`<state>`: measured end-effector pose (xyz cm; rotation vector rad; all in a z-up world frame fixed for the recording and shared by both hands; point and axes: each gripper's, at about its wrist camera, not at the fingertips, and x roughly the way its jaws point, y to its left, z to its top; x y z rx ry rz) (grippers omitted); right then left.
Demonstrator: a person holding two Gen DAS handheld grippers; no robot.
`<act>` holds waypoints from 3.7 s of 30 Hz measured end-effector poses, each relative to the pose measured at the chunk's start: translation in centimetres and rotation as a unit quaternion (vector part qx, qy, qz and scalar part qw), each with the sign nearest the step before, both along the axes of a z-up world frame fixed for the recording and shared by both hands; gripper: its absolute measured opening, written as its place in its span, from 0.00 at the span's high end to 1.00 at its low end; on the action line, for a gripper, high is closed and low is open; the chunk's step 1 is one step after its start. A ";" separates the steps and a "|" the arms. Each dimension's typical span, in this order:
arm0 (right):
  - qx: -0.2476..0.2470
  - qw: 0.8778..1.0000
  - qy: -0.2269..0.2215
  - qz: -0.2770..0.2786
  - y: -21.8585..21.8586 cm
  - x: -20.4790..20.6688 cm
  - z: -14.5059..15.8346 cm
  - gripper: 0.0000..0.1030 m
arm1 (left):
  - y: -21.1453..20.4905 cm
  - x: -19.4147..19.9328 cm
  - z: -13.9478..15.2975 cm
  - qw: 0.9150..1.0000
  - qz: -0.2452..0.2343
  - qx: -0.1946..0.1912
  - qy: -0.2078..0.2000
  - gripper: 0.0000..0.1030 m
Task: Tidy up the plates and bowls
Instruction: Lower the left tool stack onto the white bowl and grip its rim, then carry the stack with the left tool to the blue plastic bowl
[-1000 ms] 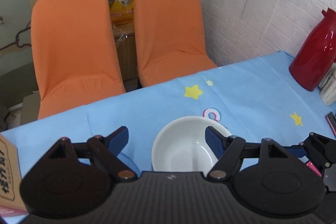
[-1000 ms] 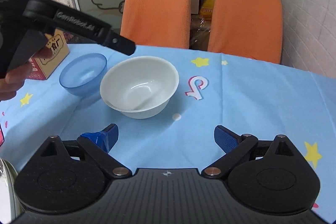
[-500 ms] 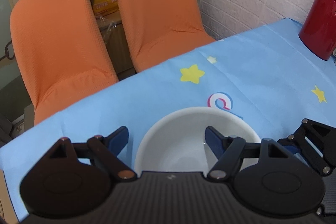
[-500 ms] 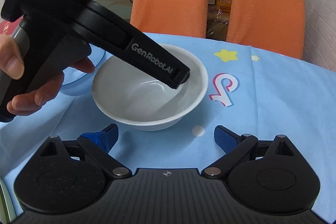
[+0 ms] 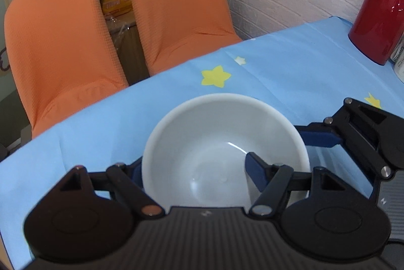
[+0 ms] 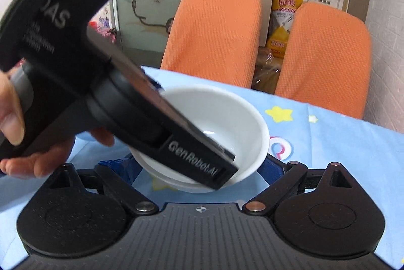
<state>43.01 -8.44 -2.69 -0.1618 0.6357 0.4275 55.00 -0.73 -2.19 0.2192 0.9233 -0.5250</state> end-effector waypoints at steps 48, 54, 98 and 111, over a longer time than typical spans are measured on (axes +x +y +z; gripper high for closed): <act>0.044 0.996 0.006 -0.077 -4.8 -29.3 1.6 0.18 | -1.8 -30.1 2.7 0.998 -0.016 -0.053 -0.019 0.27; 0.087 0.989 0.009 -0.122 -7.4 -32.8 1.0 0.18 | -0.4 -31.4 4.5 0.996 0.005 -0.072 -0.048 0.27; -0.005 0.997 0.074 0.015 6.0 -4.8 4.0 0.17 | 9.9 -8.2 5.1 0.979 0.187 -0.079 -0.014 0.26; -0.032 0.996 0.080 0.033 11.0 -0.1 -1.0 0.19 | 10.9 -4.1 0.3 0.976 0.201 -0.077 0.019 0.33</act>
